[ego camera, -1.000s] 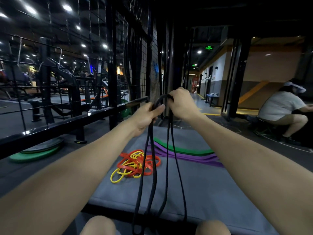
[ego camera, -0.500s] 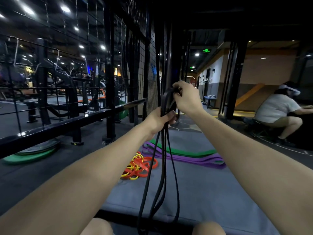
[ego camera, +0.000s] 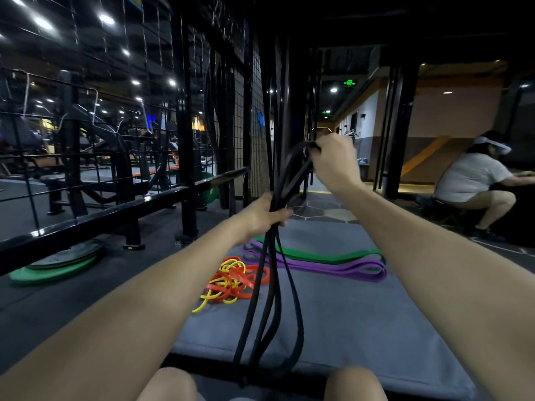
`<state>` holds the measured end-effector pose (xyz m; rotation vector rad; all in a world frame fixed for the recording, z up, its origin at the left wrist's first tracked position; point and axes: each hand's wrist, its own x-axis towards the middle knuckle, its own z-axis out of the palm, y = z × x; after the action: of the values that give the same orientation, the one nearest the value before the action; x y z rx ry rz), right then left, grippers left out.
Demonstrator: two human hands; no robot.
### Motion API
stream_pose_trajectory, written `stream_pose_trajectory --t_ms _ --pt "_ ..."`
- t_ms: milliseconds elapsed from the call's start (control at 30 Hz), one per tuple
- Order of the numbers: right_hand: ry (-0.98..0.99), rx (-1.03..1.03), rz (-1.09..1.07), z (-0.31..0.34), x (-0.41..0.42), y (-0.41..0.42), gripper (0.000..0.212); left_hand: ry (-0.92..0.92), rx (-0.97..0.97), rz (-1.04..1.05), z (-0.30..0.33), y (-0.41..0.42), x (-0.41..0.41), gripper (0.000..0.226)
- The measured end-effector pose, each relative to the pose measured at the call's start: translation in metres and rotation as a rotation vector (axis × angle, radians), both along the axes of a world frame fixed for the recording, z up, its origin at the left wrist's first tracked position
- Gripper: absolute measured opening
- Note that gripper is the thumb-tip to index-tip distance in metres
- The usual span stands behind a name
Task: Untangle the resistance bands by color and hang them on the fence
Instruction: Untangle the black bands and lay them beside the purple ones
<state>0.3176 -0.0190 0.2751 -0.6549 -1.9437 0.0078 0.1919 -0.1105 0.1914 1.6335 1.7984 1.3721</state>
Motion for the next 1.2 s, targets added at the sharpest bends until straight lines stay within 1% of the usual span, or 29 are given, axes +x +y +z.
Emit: stream_pose_trajectory --t_ms 67,133,200,233,367,433,567,633,700,767,867,967,1067,1200 --pt "0.068 -0.078 -0.034 -0.001 0.010 0.009 0.024 0.065 -0.051 0.027 -0.015 -0.001 0.001 0.016" --pt "0.106 -0.108 -0.075 -0.003 0.021 0.016 0.026 0.188 -0.110 0.046 -0.032 -0.001 -0.004 0.022" --pt "0.153 -0.138 -0.094 -0.005 0.031 0.026 0.026 0.304 -0.169 0.062 -0.051 0.000 -0.016 0.015" --pt "0.176 -0.156 -0.103 -0.006 0.036 0.032 0.025 0.318 -0.187 0.065 -0.062 0.000 -0.021 0.012" --pt "0.182 -0.254 -0.204 -0.028 0.054 0.061 0.027 0.281 -0.190 0.076 -0.092 0.006 -0.032 0.019" --pt "0.215 -0.337 -0.219 -0.048 0.058 0.072 0.027 0.321 -0.195 0.103 -0.094 0.013 -0.037 0.021" --pt "0.243 -0.581 -0.260 -0.096 0.055 0.102 0.025 0.491 -0.244 0.110 -0.086 0.036 -0.066 0.023" --pt "0.284 -0.719 -0.228 -0.118 0.045 0.117 0.023 0.605 -0.306 0.107 -0.080 0.046 -0.088 0.016" --pt "0.317 -0.824 -0.171 -0.136 0.030 0.127 0.021 0.723 -0.368 0.113 -0.073 0.053 -0.114 0.014" --pt "0.276 -0.862 -0.138 -0.150 0.010 0.134 0.021 0.798 -0.416 0.129 -0.061 0.059 -0.139 0.014" --pt "0.306 -0.905 -0.070 -0.172 -0.015 0.150 0.015 0.841 -0.457 0.138 -0.046 0.074 -0.159 0.013" --pt "0.356 -1.004 -0.057 -0.199 -0.023 0.181 0.004 0.884 -0.499 0.120 -0.055 0.106 -0.163 0.013" --pt "0.338 -1.008 -0.111 -0.228 -0.012 0.208 0.006 0.858 -0.522 0.057 -0.089 0.150 -0.162 0.012" --pt "0.274 -0.988 -0.250 -0.270 0.017 0.240 0.018 0.865 -0.540 -0.041 -0.146 0.206 -0.143 0.015"
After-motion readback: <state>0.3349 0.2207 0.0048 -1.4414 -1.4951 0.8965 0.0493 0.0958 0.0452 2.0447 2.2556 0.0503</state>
